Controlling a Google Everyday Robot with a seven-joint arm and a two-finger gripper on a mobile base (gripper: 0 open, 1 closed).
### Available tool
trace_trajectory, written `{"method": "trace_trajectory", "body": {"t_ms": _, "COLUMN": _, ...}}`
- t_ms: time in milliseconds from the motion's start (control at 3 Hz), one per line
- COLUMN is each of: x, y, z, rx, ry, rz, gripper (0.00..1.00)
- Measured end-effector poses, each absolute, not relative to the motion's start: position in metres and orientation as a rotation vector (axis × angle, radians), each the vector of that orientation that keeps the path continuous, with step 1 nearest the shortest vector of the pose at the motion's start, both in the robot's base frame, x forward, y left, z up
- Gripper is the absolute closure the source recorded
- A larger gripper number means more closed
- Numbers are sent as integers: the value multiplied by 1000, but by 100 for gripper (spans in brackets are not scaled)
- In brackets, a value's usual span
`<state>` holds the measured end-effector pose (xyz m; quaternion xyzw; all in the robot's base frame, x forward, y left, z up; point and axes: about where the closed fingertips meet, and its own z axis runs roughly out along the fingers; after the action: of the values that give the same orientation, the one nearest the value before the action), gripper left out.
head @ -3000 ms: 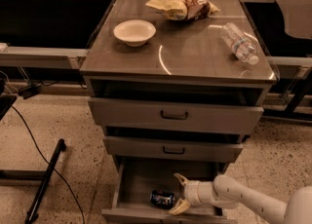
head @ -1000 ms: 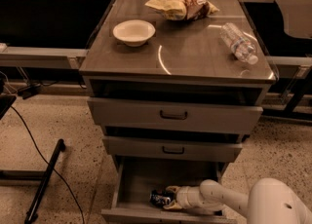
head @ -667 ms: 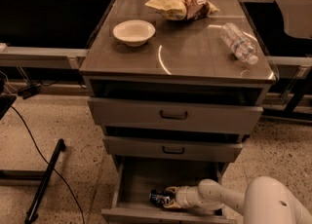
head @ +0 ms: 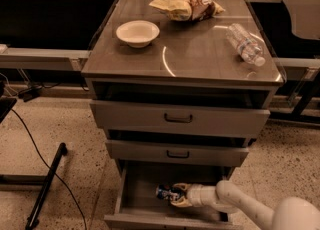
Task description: Pick pepsi can from bottom drawer and place on counter
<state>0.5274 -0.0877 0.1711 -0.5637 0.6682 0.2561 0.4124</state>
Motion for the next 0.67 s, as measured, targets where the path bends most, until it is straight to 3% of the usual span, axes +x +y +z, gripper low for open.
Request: {"method": "trace_trajectory", "body": {"t_ms": 667, "x": 480, "y": -141, "z": 359, "rx": -1417, "ry": 1341, "rz": 626, "gripper": 100}}
